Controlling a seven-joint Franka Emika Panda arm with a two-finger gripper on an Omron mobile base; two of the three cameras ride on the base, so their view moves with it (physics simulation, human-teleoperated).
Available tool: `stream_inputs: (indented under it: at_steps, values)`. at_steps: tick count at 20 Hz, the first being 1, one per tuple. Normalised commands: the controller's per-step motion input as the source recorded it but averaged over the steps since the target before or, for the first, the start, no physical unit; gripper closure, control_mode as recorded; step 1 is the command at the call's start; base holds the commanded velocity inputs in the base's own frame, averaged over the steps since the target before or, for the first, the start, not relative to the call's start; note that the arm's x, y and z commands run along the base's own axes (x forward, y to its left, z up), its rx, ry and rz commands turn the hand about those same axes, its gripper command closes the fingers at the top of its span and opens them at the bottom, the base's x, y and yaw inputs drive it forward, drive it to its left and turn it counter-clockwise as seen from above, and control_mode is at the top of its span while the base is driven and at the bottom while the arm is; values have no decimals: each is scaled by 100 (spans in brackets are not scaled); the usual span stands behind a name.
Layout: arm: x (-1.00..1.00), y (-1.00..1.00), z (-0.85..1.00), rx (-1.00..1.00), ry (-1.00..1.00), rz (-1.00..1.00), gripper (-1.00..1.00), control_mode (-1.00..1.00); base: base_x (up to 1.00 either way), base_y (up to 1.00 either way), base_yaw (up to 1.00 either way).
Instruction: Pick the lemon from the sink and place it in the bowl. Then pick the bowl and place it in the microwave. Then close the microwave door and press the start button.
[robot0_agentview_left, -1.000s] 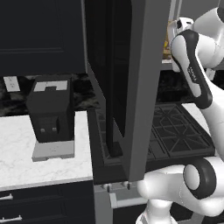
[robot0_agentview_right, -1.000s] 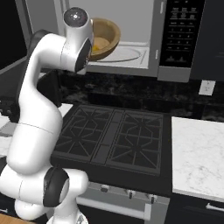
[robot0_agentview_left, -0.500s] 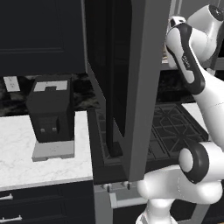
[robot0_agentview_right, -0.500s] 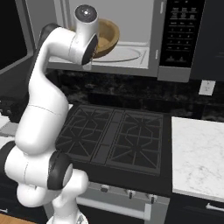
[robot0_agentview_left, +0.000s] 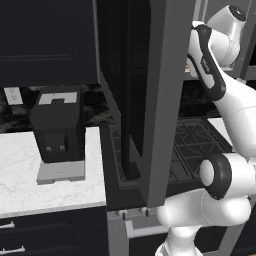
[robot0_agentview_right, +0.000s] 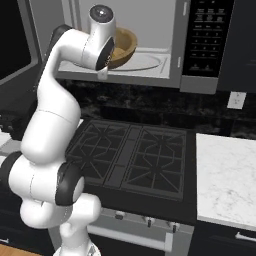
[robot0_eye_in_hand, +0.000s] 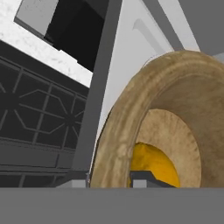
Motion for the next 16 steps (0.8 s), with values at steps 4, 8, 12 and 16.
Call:
stream_inputs:
  at_steps: [4, 8, 12, 16]
  values:
    - [28, 1, -9, -2, 1, 0, 100, -100, 0, 0, 0]
    - [32, 0, -1, -1, 0, 1, 100, -100, 0, 0, 0]
    - [37, 2, -8, -2, 0, 1, 100, -100, 0, 0, 0]
    - [26, 8, -15, -3, 0, 1, -100, -100, 0, 0, 0]
